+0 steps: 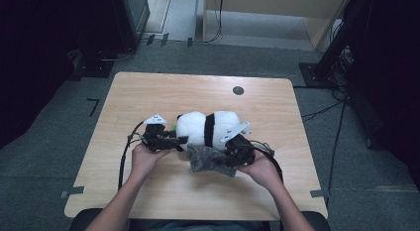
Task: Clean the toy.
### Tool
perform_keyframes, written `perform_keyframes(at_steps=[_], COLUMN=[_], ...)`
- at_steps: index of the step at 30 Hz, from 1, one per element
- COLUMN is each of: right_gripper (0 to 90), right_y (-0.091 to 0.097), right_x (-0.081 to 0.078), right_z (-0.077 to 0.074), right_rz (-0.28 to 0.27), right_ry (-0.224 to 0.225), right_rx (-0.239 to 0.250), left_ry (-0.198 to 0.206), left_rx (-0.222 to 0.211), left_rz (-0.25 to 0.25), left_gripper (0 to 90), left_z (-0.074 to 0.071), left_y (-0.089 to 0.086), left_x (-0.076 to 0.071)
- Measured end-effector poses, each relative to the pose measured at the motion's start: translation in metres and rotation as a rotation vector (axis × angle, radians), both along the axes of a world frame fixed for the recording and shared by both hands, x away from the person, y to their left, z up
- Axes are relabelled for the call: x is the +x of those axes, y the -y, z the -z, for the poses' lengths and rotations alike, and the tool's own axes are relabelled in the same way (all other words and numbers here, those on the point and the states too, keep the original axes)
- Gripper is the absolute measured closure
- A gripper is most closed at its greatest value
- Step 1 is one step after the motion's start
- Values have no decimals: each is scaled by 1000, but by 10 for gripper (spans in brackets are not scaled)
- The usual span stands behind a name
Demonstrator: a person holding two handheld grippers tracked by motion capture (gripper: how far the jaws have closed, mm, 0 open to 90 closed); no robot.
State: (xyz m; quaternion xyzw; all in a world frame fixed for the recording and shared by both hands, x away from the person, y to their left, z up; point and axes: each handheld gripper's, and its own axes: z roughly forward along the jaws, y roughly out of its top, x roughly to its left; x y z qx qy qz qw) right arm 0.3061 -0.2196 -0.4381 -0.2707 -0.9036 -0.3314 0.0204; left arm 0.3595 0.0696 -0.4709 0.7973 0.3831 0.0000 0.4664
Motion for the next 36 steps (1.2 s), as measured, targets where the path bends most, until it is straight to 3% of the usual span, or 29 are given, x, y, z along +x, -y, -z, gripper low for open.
perform_keyframes(at_steps=[7,14,25,36], right_gripper=[753,755,756,758], right_y=[-26,-37,-29,-2], right_x=[13,22,22,16], right_z=[4,10,9,5], right_rz=[-25,24,57,118], right_ry=[2,17,32,28], right_rx=[-4,-31,-26,-10], left_ry=[3,5,5,1], left_rx=[3,4,5,8], left_rz=[-10,-17,-6,5], left_gripper=[495,496,503,512], left_z=[0,2,1,0], left_y=[0,-1,-2,-1], left_x=[-3,-6,-4,-3])
